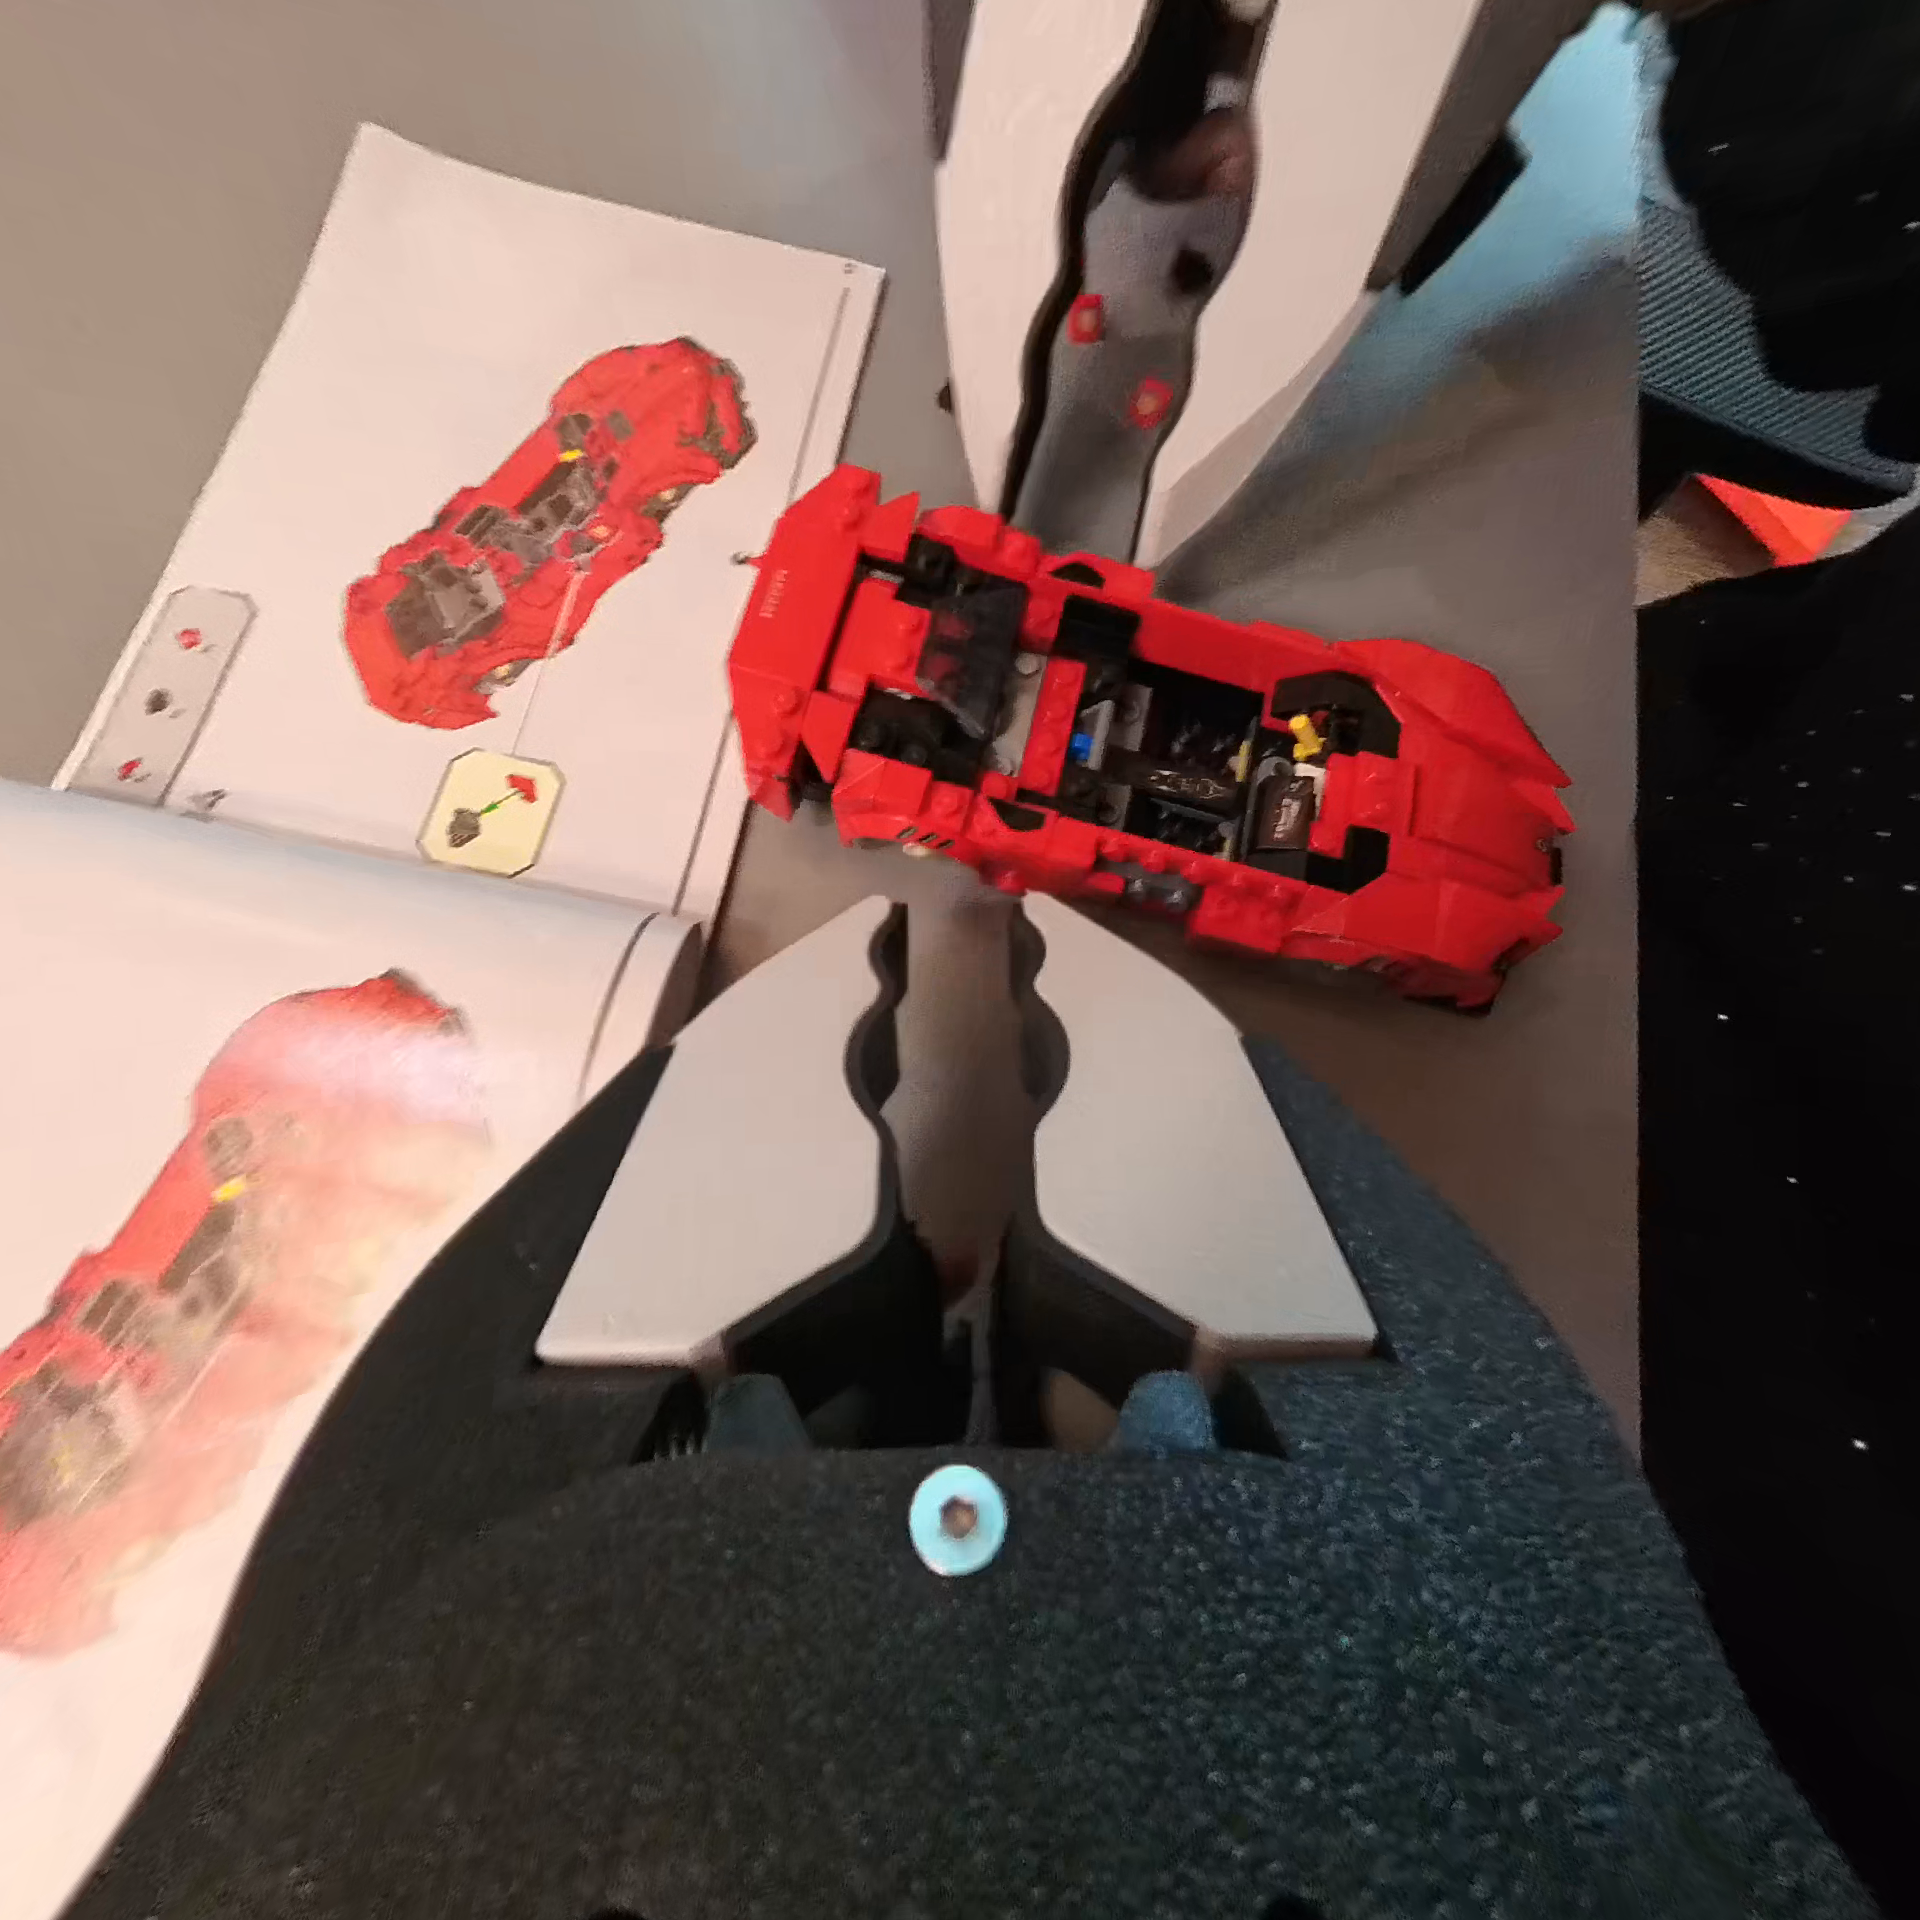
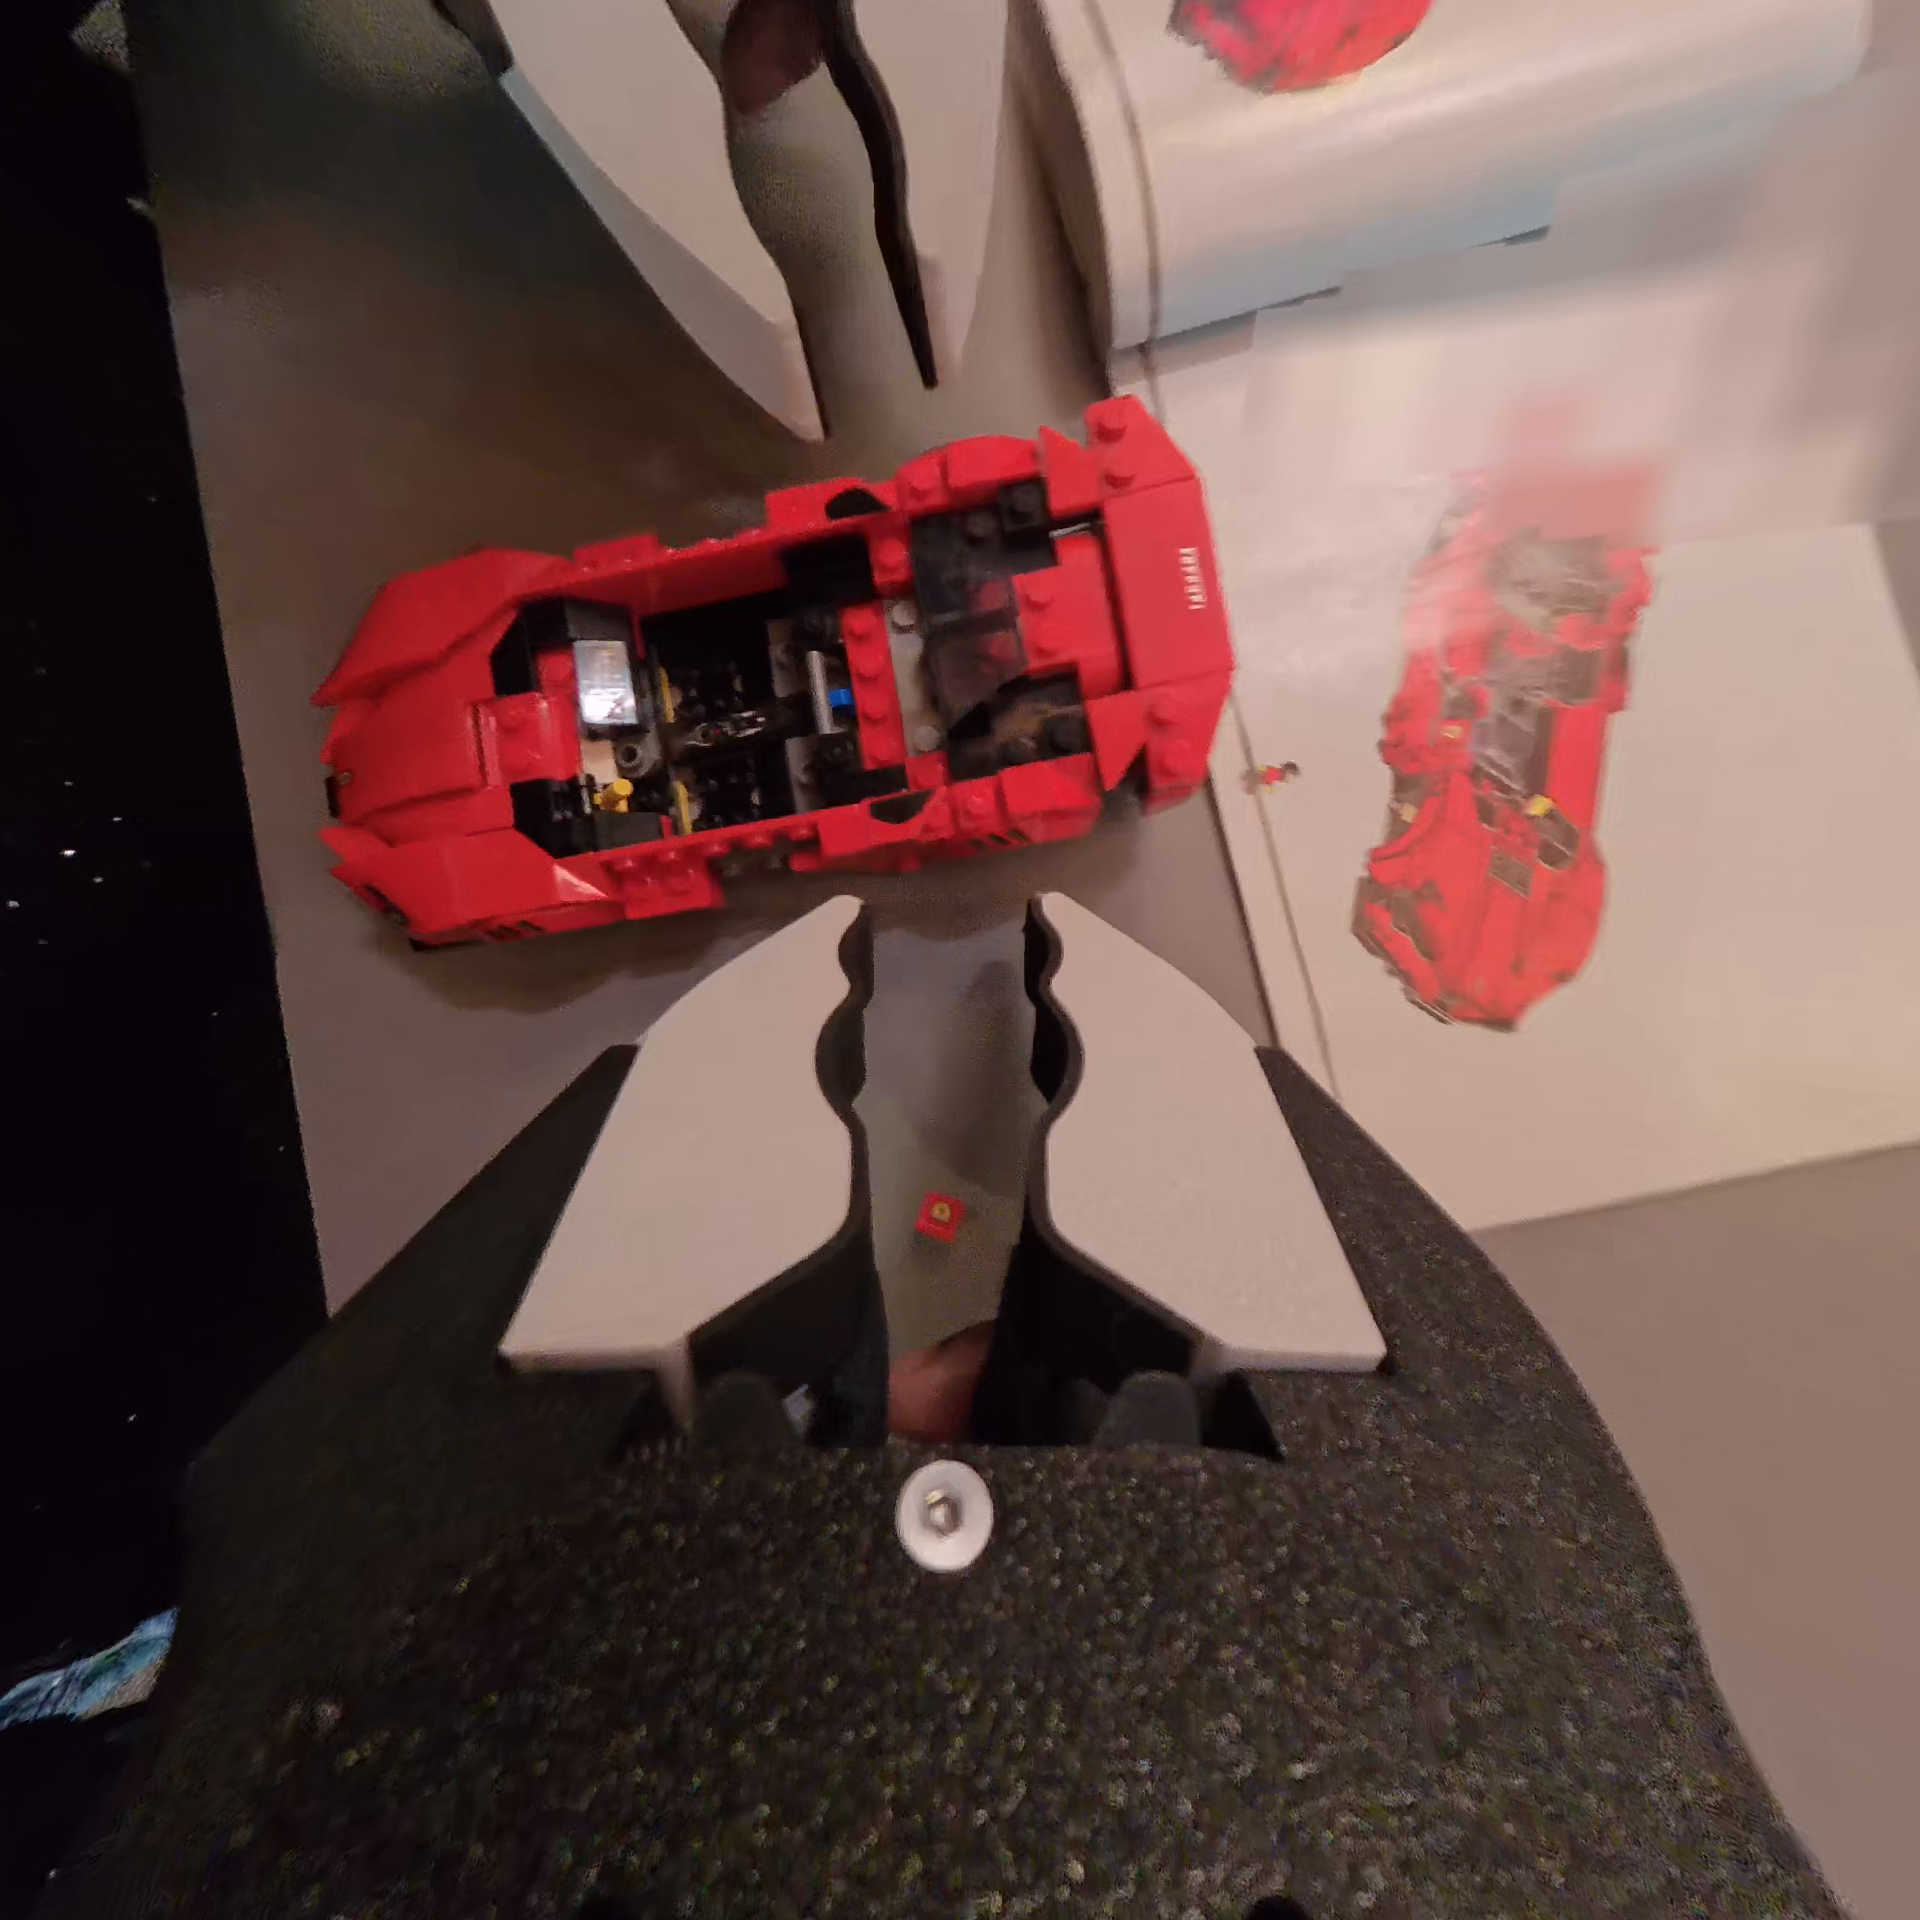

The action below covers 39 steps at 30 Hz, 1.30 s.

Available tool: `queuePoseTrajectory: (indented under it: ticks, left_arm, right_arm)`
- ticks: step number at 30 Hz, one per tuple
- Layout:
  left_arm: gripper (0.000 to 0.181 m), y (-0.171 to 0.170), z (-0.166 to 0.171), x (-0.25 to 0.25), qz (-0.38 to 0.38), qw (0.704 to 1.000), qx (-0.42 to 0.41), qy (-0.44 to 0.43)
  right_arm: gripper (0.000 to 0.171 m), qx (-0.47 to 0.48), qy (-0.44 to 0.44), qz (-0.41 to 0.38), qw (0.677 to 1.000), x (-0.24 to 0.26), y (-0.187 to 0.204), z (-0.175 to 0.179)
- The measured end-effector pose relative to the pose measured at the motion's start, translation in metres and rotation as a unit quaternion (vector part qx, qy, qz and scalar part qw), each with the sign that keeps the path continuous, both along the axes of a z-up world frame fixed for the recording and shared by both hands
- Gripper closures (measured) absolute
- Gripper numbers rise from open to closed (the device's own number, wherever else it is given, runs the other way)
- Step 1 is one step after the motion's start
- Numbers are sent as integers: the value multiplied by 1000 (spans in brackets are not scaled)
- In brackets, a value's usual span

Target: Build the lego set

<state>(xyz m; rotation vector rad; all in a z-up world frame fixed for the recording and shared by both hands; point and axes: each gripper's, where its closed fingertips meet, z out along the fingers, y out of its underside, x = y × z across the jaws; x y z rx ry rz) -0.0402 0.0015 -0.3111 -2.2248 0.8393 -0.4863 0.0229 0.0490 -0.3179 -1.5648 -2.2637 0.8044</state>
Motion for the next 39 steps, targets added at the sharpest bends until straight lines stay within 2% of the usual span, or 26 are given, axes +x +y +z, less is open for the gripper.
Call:
queuePoseTrajectory:
  ticks: [3,5,8,13,18,21,26,30,33,39]
  left_arm:
    - [153,9,4,-21,47,998,9,32]
    - [155,17,8,-35,79,995,23,50]
    - [161,28,10,-48,103,991,39,75]
    - [156,34,-2,-53,103,989,28,104]
    - [154,35,-6,-53,102,991,19,83]
    - [153,36,-5,-55,110,991,21,76]
    - [163,17,5,-38,76,996,24,32]
    - [164,-3,2,-17,43,999,4,8]
    - [164,-8,-1,-15,54,998,2,17]
    - [164,-17,13,-10,74,996,26,32]
  right_arm:
    - [143,17,33,-35,999,1,16,14]
    - [144,29,54,-61,996,0,29,21]
    - [157,46,70,-101,991,-6,52,26]
    - [158,61,32,-89,994,-16,64,9]
    - [156,61,0,-99,993,-22,73,-12]
    - [156,55,4,-112,992,-22,75,-9]
    - [154,4,-5,-43,999,6,36,5]
    - [154,-6,-61,15,998,31,-4,-12]
    - [153,-21,-44,25,998,25,-27,-11]
    - [150,-24,-9,-11,1000,1,-36,-13]
